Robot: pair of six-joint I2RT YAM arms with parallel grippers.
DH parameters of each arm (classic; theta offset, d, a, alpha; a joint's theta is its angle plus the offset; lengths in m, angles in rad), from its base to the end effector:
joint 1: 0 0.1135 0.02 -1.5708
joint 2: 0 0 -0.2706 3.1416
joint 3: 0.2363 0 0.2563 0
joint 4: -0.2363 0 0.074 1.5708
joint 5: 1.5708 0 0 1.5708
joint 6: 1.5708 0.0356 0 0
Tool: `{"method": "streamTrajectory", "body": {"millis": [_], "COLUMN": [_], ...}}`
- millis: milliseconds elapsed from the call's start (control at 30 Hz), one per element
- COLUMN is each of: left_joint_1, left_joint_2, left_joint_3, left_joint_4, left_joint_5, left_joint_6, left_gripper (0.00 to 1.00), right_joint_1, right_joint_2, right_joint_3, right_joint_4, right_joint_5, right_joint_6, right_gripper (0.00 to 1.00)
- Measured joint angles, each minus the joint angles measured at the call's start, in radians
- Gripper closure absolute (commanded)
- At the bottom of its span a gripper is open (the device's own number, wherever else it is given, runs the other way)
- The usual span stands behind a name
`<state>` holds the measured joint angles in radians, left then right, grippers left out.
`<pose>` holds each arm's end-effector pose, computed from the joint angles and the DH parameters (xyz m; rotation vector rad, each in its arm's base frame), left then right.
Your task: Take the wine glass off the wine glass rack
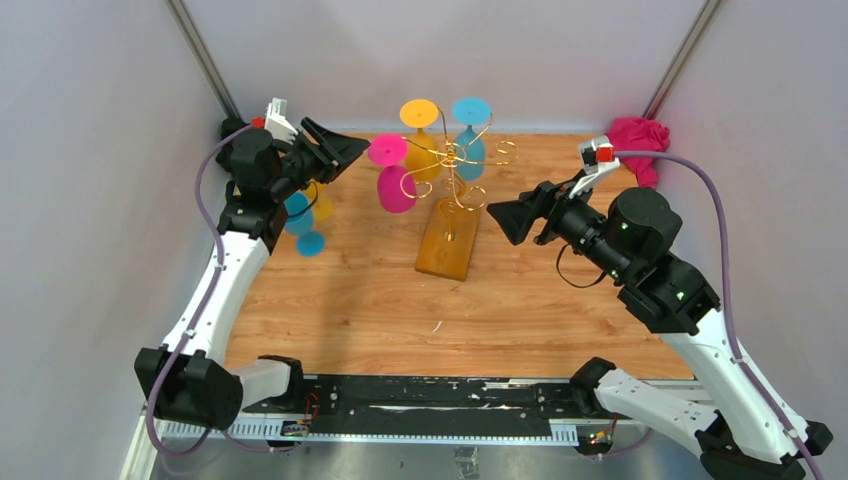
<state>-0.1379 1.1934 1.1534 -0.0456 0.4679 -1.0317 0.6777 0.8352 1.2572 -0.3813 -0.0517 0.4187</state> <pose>0.2722 -0.0540 0.4060 -0.4155 1.7621 -1.2476 0.1162 0.0959 0.4754 -0.2495 1.5820 0.9044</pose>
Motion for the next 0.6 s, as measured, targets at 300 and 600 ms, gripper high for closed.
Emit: {"method": "streamTrajectory", "body": {"millis": [300,600], "left_joint_1": [0.0,-0.016], "left_joint_2": [0.034,0.077], "left_joint_3": [0.0,0.008], "left_joint_4": [0.022,0.022], "left_joint_5": [0.013,0.02], "left_joint_6": [-0.002,-0.006], "left_gripper": [0.57,0.68], "right_joint_1": [0.0,0.0], "right_joint_2": [0.0,0.0], "right_joint_3": [0.0,0.0], "right_joint_4": [0.0,0.0], "right_joint_5": [0.002,0.011], "right_joint_6": [0.0,0.001], "right_gripper": [0.19,0.21]}}
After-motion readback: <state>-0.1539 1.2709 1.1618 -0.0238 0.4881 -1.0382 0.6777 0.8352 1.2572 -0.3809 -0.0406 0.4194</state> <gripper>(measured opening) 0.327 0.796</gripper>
